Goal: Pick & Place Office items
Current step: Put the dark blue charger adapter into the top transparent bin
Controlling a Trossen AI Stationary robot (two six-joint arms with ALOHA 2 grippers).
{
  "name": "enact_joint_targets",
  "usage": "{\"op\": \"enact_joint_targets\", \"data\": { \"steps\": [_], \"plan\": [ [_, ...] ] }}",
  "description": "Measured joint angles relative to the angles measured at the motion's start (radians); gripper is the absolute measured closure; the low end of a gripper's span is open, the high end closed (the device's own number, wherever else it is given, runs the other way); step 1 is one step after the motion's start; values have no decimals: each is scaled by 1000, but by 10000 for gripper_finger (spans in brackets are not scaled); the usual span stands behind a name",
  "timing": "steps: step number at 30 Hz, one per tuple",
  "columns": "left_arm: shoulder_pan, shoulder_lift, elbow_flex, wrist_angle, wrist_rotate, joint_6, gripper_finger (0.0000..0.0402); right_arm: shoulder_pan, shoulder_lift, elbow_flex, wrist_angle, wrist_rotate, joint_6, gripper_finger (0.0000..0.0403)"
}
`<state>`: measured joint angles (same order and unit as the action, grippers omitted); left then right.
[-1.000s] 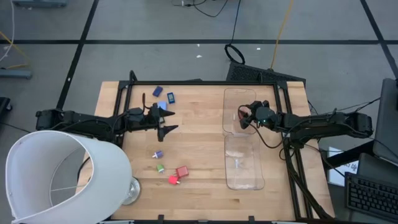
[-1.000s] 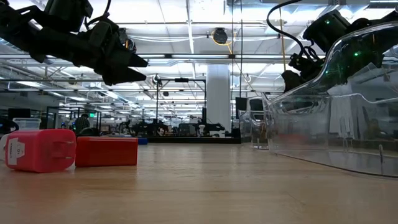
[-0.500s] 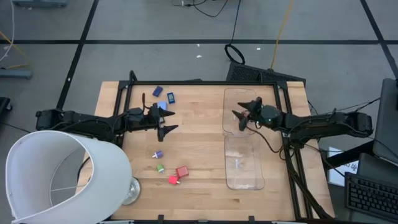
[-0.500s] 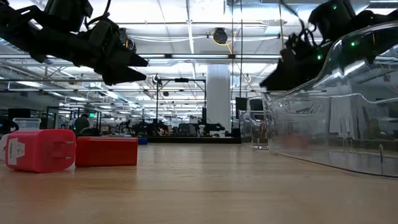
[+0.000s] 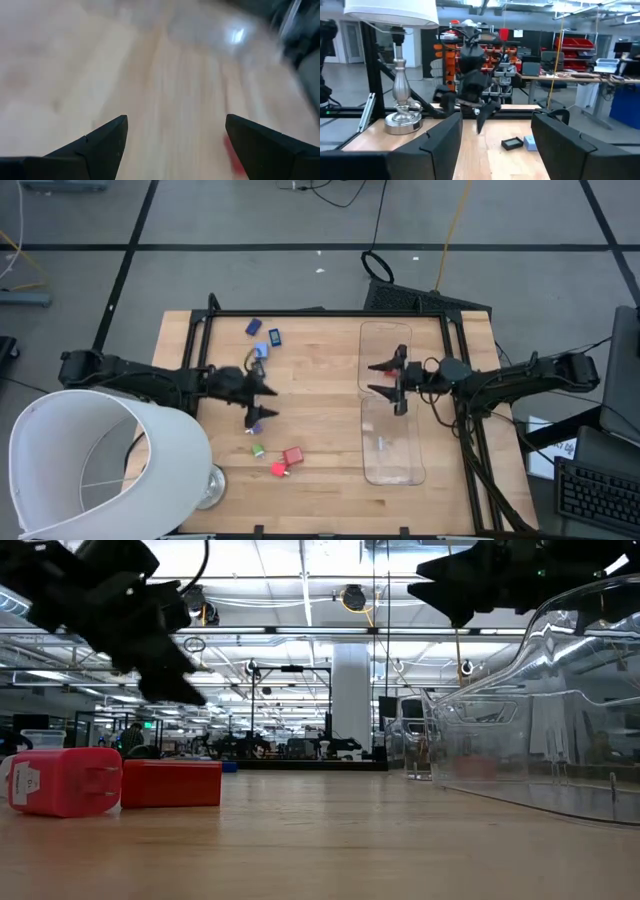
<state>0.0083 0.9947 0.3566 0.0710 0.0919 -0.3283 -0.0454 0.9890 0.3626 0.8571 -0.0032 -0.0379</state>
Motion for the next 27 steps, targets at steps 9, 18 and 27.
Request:
{"op": "enact_joint_targets", "data": {
  "steps": [9,18,27],
  "plan": [
    [-312,3,95,-394,-261,-284,66,8,0,0,-44,1,24,177],
    [-451,118,95,-507,-359,-419,66,8,0,0,-44,1,51,180],
    [-451,269,96,-505,-364,-391,66,8,0,0,-39,1,43,181]
  ]
}}
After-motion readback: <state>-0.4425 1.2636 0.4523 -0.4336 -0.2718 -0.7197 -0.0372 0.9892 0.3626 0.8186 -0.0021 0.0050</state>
